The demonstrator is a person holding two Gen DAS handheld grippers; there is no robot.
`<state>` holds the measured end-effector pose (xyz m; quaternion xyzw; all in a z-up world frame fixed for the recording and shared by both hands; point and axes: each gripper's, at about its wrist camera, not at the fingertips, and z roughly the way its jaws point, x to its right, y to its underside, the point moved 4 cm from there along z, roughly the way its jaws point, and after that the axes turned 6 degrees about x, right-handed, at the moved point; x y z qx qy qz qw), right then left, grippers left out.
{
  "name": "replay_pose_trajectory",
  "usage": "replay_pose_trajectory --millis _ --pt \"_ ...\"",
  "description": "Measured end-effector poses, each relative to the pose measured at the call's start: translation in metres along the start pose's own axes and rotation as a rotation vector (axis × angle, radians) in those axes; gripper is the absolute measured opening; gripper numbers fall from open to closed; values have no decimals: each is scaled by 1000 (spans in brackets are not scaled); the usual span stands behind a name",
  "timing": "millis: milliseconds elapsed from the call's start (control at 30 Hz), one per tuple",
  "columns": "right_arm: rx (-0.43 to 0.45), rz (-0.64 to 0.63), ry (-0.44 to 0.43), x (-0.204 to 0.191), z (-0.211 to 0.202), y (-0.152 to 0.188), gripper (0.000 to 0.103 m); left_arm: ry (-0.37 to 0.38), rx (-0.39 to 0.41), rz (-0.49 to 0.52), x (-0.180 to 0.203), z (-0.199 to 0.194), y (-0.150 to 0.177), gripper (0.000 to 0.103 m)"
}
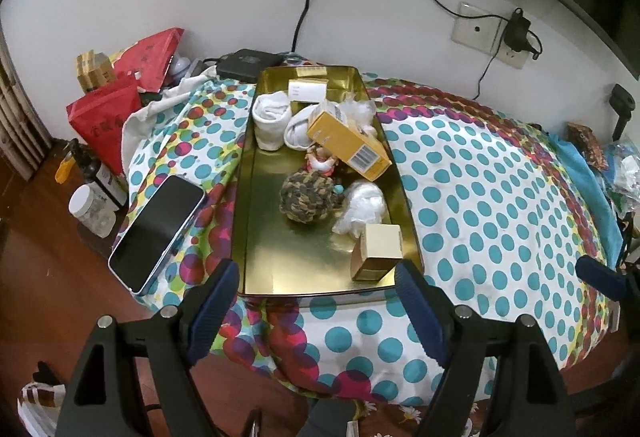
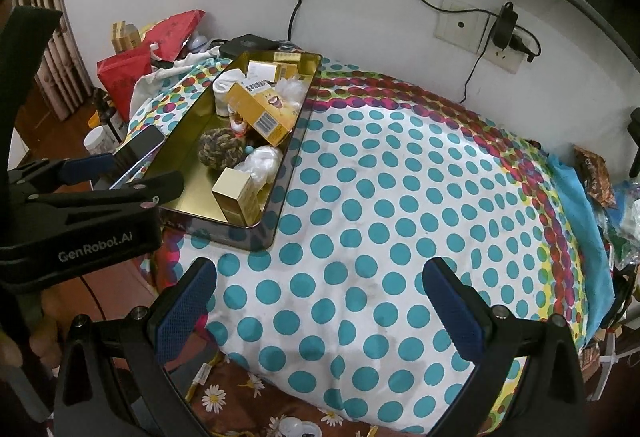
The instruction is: Organize objects
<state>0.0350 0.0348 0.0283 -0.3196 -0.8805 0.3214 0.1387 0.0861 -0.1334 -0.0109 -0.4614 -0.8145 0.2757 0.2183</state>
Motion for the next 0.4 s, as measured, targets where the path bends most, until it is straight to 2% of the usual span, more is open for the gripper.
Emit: replay_pose_trajectory --millis 167,400 --pt "-12 10 -1 2 4 3 103 4 25 46 8 -2 -1 82" --pt "-20 10 8 3 7 4 103 6 17 47 13 2 -3 82"
